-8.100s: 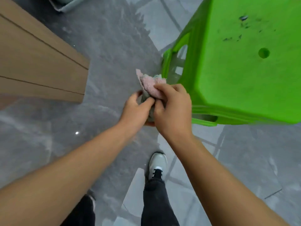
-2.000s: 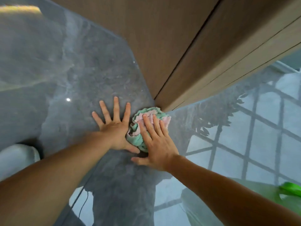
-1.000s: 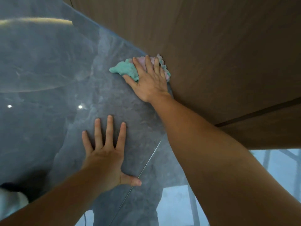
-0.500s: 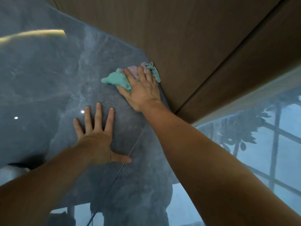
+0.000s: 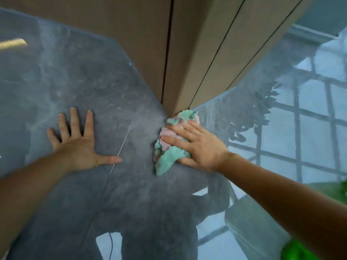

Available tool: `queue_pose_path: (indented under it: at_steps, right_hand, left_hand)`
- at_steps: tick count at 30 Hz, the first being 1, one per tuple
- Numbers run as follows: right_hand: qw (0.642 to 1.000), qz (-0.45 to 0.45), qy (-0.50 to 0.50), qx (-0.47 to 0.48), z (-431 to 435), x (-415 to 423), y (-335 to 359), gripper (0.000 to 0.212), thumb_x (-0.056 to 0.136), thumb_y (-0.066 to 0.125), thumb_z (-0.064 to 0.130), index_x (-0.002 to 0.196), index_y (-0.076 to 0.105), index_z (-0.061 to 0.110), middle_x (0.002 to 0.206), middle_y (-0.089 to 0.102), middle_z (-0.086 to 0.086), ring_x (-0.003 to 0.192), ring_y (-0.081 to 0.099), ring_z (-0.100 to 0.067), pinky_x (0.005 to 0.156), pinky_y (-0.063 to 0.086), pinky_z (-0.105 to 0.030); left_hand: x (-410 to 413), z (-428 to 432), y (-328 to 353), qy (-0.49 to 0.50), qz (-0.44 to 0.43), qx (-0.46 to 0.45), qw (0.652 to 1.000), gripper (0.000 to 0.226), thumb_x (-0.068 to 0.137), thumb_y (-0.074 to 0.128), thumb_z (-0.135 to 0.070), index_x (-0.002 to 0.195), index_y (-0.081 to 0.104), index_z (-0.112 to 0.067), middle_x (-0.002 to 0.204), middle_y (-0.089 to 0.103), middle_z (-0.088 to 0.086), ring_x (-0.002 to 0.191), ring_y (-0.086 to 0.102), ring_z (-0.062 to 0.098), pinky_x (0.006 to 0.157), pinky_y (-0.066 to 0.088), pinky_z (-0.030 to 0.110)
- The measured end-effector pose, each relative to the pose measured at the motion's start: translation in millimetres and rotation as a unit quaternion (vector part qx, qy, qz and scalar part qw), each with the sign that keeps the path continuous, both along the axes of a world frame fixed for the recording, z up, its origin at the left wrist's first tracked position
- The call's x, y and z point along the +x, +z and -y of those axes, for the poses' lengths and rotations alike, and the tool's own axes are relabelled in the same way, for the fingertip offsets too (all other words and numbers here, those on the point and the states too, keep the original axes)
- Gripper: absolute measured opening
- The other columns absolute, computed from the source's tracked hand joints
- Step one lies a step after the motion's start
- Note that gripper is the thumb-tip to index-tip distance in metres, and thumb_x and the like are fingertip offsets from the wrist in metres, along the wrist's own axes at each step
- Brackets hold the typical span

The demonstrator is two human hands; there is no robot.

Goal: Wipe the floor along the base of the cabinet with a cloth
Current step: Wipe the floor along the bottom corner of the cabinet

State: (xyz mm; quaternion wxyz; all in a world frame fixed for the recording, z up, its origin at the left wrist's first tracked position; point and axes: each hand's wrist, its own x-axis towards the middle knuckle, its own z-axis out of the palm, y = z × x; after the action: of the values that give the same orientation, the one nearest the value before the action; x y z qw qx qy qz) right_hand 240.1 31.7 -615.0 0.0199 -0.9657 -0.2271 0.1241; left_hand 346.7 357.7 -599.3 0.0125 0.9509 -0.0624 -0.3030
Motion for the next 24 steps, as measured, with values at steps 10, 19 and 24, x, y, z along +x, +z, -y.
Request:
queue_pose_path:
  at_steps: [10, 19, 24]
  right_hand:
    - [0.797, -0.040, -0.603, 0.006, 96, 28, 17, 0.087, 0.090, 0.024, 0.068, 0.154, 0.004, 0.013, 0.163, 0.002, -0.020, 0.148, 0.001, -0.043, 0.118, 0.000, -0.060]
    - [0.997, -0.016, 0.044, 0.057, -86, -20, 10, 0.060, 0.100, 0.027, 0.049, 0.154, 0.020, 0.023, 0.164, 0.014, -0.007, 0.151, 0.006, -0.031, 0.122, 0.000, -0.047]
    - [0.988, 0.019, -0.151, -0.027, 114, 15, 14, 0.059, 0.099, 0.021, 0.053, 0.153, 0.017, 0.033, 0.164, 0.013, -0.002, 0.150, 0.013, -0.028, 0.122, 0.009, -0.045]
  left_hand:
    - [-6, 14, 21, 0.019, -0.058, 0.013, 0.998, 0.162, 0.016, 0.043, -0.102, 0.135, -0.043, -0.035, 0.150, -0.045, 0.006, 0.142, -0.032, 0.036, 0.115, -0.006, 0.063]
    - [-29, 24, 8, 0.012, -0.024, 0.046, 0.999, 0.143, 0.059, 0.069, -0.073, 0.139, -0.040, -0.026, 0.152, -0.041, 0.013, 0.142, -0.028, 0.043, 0.117, -0.004, 0.061]
    - [-32, 28, 14, 0.014, -0.060, 0.033, 0.998, 0.152, 0.018, 0.030, -0.106, 0.117, -0.057, -0.031, 0.147, -0.048, 0.012, 0.141, -0.032, 0.042, 0.115, -0.007, 0.060]
